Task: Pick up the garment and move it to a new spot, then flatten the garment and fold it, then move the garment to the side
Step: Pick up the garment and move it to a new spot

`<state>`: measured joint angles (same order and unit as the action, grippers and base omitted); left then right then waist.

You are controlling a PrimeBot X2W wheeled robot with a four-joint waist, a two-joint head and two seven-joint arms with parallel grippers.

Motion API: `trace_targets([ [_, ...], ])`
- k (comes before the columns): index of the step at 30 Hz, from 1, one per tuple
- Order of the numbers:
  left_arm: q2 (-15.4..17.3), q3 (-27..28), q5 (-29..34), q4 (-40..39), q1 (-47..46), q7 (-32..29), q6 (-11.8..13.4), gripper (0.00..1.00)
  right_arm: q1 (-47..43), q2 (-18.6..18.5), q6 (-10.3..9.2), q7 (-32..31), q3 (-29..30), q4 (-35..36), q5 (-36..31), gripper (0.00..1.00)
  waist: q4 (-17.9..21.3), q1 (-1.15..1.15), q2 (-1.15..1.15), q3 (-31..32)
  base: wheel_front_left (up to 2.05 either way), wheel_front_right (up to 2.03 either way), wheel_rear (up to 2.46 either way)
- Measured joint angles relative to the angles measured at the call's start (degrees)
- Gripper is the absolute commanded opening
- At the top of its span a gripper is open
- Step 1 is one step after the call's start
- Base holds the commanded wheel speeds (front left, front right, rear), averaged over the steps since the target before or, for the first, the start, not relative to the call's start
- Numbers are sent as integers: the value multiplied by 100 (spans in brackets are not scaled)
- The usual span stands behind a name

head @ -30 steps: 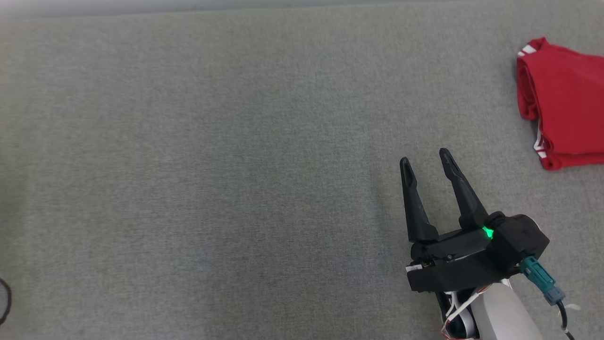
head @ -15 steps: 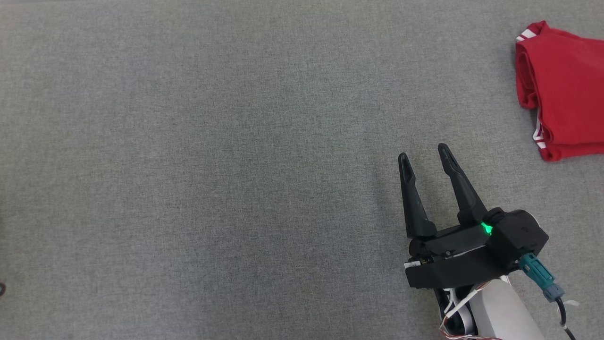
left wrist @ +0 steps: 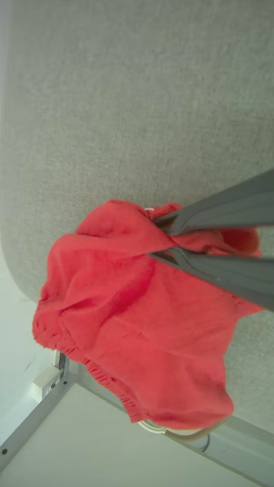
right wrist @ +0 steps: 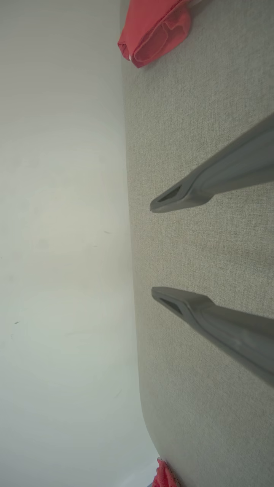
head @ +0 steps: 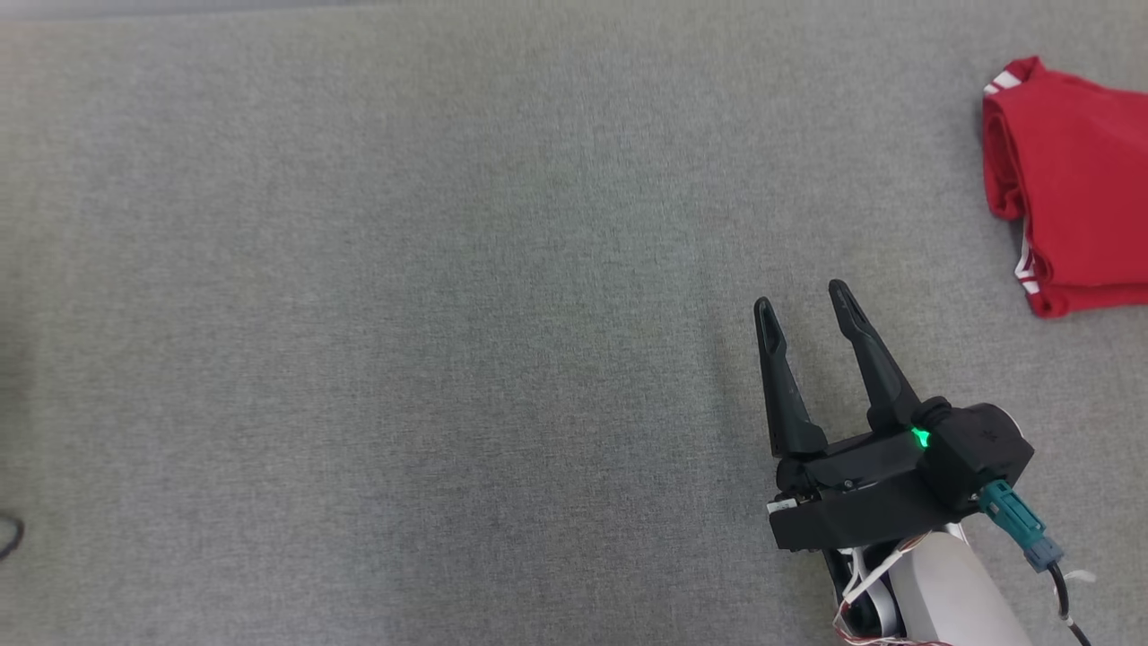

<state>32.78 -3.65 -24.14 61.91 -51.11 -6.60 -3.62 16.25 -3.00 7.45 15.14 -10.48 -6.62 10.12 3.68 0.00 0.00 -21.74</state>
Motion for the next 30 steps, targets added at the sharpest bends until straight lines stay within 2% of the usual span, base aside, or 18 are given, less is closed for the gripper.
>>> trace_targets([
  [10, -164, -361, 147, -424, -610, 661, -242, 0, -125, 5, 0, 0, 59, -93, 25, 100, -97, -1, 0, 474, 0, 0, 0],
  [17, -539, -728, 303, -1333, -968, 744, -289, 0, -352, 8, 0, 0, 196, -145, 32, 100, -135, -1, -1, 878, 0, 0, 0],
  [25, -772, -1023, 253, -3101, -834, 203, -291, 0, -468, 10, 0, 0, 326, -142, 261, 100, 114, -1, -1, 1113, 0, 0, 0],
  [30, -918, -1249, 281, -4362, -530, -282, -91, 0, -476, 13, 0, -1, 381, -145, 349, 100, 368, 0, 0, 1156, 0, 0, 0],
])
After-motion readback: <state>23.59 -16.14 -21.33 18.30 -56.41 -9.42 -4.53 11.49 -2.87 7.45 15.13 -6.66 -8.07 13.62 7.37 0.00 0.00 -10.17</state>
